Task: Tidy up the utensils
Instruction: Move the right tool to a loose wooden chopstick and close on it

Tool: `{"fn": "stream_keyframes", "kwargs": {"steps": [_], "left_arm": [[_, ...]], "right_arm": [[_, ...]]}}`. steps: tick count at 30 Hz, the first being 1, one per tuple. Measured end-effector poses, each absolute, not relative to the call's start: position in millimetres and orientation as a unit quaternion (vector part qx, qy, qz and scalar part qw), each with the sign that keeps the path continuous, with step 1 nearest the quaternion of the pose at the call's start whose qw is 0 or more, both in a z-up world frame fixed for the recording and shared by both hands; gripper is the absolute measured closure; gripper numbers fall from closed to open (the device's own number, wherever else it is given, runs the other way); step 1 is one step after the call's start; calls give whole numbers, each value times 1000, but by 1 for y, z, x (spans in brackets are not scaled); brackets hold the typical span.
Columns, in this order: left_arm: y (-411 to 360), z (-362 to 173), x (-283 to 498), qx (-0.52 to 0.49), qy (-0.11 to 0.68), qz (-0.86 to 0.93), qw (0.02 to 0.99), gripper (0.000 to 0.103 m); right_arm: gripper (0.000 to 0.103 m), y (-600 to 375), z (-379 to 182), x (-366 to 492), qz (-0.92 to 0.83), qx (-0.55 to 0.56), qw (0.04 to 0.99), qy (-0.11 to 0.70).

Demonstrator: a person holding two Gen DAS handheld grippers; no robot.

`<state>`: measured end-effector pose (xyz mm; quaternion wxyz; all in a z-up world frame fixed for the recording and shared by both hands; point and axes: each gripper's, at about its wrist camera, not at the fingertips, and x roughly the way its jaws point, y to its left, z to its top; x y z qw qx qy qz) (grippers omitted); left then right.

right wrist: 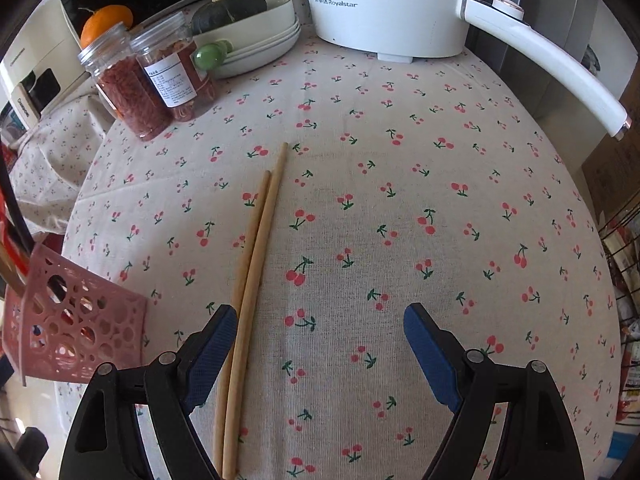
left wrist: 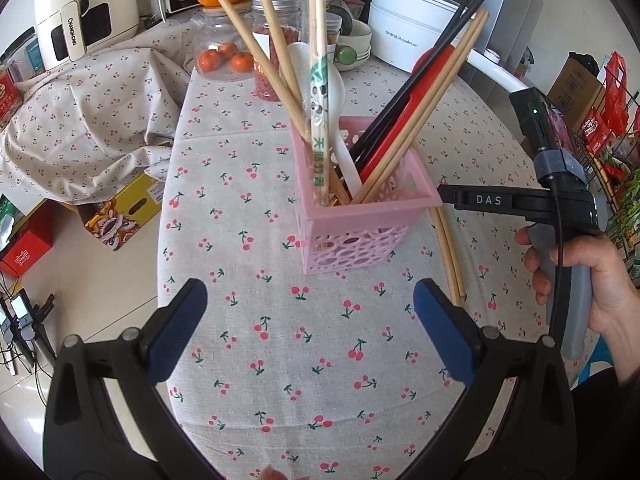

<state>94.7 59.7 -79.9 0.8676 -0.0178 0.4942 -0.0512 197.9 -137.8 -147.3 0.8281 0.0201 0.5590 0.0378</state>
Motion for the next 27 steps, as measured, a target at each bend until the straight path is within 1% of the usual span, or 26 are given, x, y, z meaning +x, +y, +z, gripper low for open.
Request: {"fn": "stream_keyframes", "kwargs": {"steps": [13, 20, 22, 25, 27], "left_arm": [[56, -80, 94, -9, 496, -52, 867, 1], [44, -80, 91, 4, 499, -60, 864, 1], [39, -79, 90, 7, 498, -65, 865, 1], [27, -78, 87, 15, 496, -80, 865, 1], [17, -77, 85, 24, 495, -87, 864, 1]], "right_arm": [[16, -134, -154, 210, 22, 17, 828, 560], [16, -138, -157, 211, -1, -15, 828, 560], [18, -140, -156, 210, 1, -16, 827, 562], [31, -144, -153, 206, 8, -20, 825, 565], [49, -151, -151, 203, 14, -20, 822, 569]]}}
